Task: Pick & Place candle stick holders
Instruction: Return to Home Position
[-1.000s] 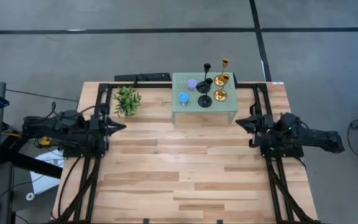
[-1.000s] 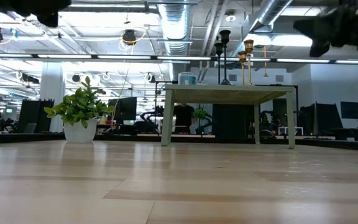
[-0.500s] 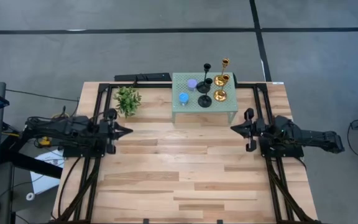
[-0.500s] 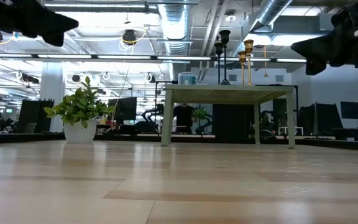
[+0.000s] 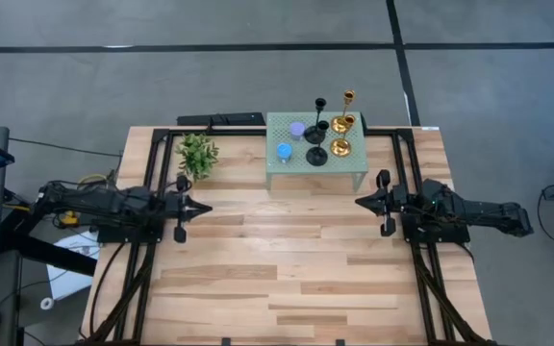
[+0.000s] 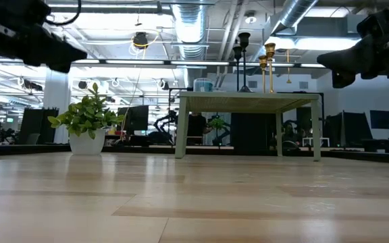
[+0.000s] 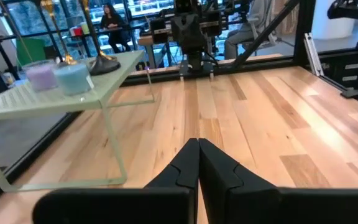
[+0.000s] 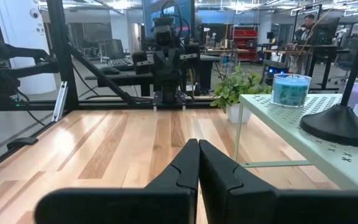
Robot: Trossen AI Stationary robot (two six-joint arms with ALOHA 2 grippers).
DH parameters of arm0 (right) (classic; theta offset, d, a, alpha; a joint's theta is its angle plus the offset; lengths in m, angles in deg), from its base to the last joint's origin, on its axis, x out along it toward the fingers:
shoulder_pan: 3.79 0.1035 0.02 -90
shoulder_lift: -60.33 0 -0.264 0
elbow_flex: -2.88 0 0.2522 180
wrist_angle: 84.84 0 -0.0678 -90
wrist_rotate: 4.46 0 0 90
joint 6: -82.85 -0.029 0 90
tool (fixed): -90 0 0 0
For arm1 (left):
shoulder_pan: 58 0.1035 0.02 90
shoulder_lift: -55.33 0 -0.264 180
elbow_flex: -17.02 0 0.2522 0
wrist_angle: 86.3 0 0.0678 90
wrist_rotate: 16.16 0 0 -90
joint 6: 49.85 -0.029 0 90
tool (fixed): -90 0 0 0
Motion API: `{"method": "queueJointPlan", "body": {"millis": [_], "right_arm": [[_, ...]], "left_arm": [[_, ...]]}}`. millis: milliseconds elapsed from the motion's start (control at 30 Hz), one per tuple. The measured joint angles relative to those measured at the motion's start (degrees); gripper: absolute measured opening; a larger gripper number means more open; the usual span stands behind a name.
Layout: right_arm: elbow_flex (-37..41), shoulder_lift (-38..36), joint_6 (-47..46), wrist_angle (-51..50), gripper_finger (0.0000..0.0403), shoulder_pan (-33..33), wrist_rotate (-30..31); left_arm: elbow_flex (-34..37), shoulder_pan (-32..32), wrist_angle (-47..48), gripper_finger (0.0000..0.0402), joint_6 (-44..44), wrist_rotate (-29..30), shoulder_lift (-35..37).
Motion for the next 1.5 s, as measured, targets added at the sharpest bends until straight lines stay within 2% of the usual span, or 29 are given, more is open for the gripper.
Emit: {"method": "queueJointPlan", "body": {"millis": [467,633,1033,1500], "right_arm": [[-0.02,-0.01,0.14,-0.18,0.0,0.0,0.02],[-0.02,0.0,0.16,-0.18,0.0,0.0,0.03],[-0.02,-0.01,1.06,-0.2,0.0,0.0,0.04],[-0.02,0.04,1.08,-0.22,0.0,0.02,0.05]], "left_arm": [[5.37,0.01,-4.7,0.0007,2.25,0.85,-0.04],[5.78,0.01,-5.68,0.0005,2.26,-1.43,-0.04],[5.85,-0.01,-4.59,0.0007,3.52,-16.16,-0.15],[5.83,-0.01,-4.61,0.0007,5.19,-15.53,-6.34]]}}
